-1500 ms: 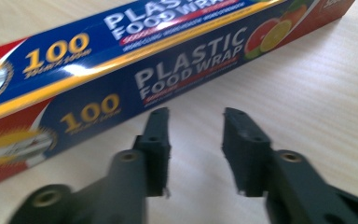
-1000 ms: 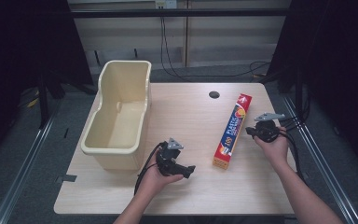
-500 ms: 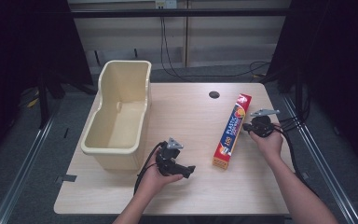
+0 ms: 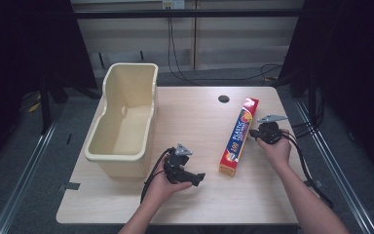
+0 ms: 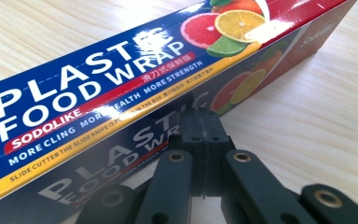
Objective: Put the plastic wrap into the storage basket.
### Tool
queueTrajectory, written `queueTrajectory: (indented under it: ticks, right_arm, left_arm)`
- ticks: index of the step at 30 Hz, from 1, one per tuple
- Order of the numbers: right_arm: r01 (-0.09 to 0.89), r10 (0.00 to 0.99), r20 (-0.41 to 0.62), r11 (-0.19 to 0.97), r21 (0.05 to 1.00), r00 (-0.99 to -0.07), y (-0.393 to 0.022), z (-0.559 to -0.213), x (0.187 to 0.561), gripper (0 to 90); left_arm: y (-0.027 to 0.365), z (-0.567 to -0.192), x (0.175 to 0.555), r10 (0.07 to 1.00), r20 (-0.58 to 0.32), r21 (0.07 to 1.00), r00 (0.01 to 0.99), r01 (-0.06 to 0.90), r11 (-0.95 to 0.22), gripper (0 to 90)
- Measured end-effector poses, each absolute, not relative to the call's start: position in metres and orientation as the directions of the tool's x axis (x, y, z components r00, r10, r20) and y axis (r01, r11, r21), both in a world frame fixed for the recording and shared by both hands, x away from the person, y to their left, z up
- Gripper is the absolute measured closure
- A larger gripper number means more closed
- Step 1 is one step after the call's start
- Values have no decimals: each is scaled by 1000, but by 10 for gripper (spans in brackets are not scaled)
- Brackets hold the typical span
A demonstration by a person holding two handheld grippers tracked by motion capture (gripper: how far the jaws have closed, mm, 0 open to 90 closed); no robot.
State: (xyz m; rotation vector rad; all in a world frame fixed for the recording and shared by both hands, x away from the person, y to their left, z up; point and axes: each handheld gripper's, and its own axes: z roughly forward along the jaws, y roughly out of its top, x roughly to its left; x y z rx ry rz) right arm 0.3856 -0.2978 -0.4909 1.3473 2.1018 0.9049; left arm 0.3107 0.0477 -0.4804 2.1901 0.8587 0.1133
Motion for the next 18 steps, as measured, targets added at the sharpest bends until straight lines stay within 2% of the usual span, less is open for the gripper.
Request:
queueTrajectory:
  ticks: [18]
  right_arm:
    - [576, 899, -42, 314, 754, -436, -263, -491, 391, 900]
  left_arm:
    - [50, -478, 310, 620, -186, 683, 763, 554, -476, 43]
